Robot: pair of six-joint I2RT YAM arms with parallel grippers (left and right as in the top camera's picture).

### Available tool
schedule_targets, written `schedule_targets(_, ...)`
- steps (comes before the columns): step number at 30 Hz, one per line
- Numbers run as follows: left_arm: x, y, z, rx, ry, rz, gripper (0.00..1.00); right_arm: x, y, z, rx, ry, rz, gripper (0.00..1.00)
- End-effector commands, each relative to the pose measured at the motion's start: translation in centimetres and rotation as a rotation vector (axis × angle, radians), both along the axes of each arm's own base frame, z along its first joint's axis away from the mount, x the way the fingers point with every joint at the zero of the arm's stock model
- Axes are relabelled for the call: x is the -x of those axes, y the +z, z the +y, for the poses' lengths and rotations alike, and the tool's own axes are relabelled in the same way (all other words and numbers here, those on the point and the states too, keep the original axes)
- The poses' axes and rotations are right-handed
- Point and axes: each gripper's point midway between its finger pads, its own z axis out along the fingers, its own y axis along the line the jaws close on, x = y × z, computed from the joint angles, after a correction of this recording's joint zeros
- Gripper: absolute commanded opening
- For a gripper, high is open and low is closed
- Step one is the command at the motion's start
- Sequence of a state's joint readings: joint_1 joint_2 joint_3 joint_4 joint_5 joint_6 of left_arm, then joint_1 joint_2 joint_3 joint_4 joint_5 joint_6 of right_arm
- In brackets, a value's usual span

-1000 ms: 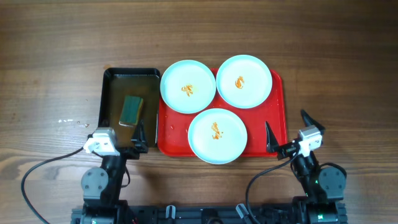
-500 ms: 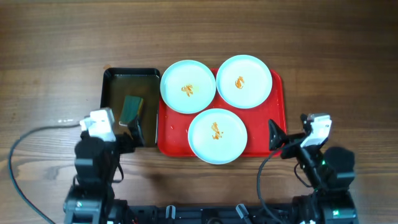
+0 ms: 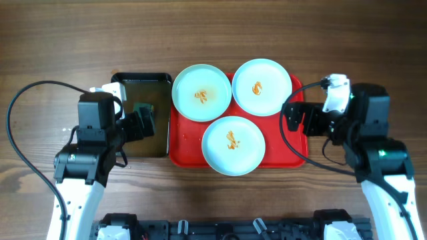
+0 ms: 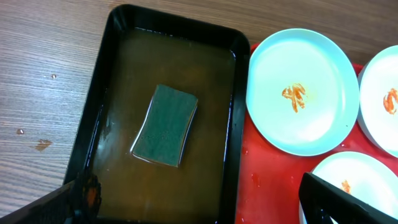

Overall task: Clean dirty plates on tray and stack at the side
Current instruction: 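Grasp the green sponge in the water tray with the left gripper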

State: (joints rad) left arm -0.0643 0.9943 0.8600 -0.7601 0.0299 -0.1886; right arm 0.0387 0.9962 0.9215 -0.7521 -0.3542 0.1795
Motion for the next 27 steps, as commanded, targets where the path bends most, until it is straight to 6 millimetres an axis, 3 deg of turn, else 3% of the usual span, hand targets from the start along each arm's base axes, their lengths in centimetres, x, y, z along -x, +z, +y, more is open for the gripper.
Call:
schedule_targets(1, -0.2, 1.0, -1.6, 0.071, -0.053, -0.016, 1.0, -0.2, 0.3, 1.5, -0.067, 0.061, 0.017, 1.0)
schedule_targets(7, -3.7, 4.0, -1.6, 0.069, -0.051, -0.202, 1.0, -0.1, -0.6, 1.5, -0.067, 0.058, 0.059, 1.0)
schedule_targets(9, -4.8, 3.4, -0.4, 0.013, 0.002, -0.202, 1.0, -0.1, -0.6, 1.5, -0.067, 0.058, 0.06, 0.99)
schedule_targets(10, -5.2, 2.7, 0.0, -0.013, 0.01, -0.182, 1.0, -0.1, -0.6, 1.5, -0.067, 0.058, 0.06, 1.0)
schedule_targets(17, -7.3, -7.7, 0.1, -0.116, -0.084, 0.105, 1.0, -0.2, -0.7, 1.4, -0.059, 0.052, 0.061, 1.0)
schedule_targets(23, -7.3, -13.3, 0.2, -0.12, -0.091, 0.244, 0.99, -0.2, -0.8, 1.1, -0.05, 0.041, 0.061, 0.99)
schedule_targets(27, -6.8, -15.1, 0.0, -0.118, -0.098, 0.297, 0.76, -0.3, -0.8, 1.1, -0.047, 0.039, 0.061, 1.0)
